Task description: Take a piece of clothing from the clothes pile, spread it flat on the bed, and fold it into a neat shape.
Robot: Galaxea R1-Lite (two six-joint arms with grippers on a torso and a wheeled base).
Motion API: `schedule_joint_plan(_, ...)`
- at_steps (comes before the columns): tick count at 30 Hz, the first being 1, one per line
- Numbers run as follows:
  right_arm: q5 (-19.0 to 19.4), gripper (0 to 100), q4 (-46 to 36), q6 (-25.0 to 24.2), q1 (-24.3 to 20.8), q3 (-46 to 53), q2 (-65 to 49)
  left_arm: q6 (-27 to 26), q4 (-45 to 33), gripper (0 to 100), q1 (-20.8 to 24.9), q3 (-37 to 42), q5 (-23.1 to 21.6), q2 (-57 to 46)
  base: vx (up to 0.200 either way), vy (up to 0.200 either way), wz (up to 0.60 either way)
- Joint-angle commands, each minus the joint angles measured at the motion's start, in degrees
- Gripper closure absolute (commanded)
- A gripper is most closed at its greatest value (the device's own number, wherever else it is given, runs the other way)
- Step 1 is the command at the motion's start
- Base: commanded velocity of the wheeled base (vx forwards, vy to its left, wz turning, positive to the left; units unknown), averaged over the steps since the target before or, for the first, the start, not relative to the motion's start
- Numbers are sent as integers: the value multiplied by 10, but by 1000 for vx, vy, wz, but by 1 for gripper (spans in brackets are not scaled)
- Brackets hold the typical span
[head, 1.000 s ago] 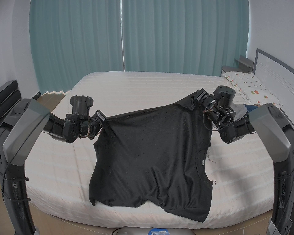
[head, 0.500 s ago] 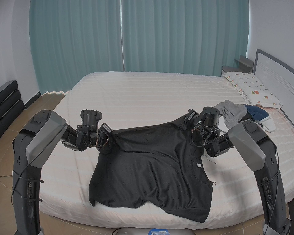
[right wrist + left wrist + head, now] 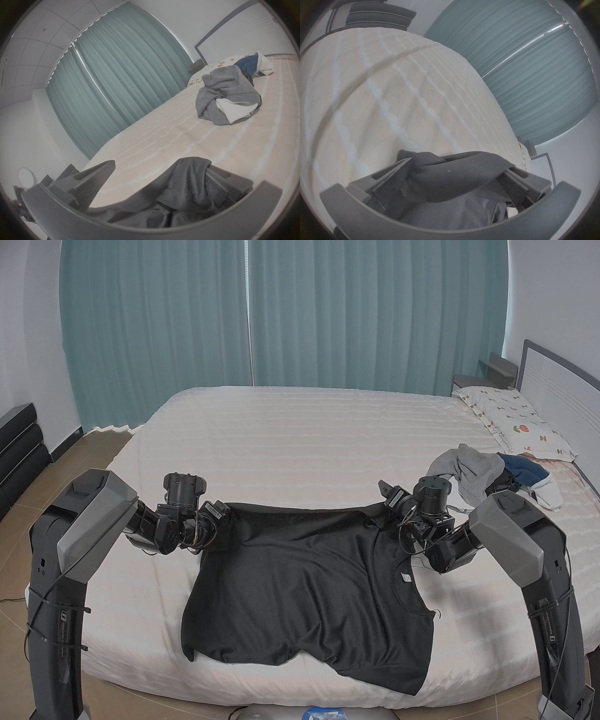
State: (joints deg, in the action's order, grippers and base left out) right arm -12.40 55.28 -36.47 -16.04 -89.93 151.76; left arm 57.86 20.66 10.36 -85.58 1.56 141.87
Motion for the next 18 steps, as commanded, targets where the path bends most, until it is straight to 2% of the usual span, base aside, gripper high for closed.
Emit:
schedule_joint_plan(1,35,0,2,-21,21,63,-76,3,-7,0,-15,17,-21,-41,0,0,0)
schedule_joint_plan(2,58,0,2,-50,30,80,-108,15,-19,0,-18,16,-52,-62,0,0,0)
schedule_joint_plan(3,62,0,2,-63,33,83,-118,23,-25,0,-23,14,-60,-70,0,0,0)
schedule_joint_plan(7,62,0,4,-102,47,71,-129,62,-42,0,-36,2,-102,-92,0,0,0)
schedule_joint_plan(10,53,0,5,-105,51,52,-112,67,-42,0,-40,4,-106,-90,0,0,0)
schedule_joint_plan(14,6,0,4,-96,44,15,-39,66,-33,0,-48,-3,-102,-64,0,0,0)
schedule_joint_plan(18,7,0,-3,-92,37,20,-32,68,-38,0,-49,-7,-92,-44,0,0,0)
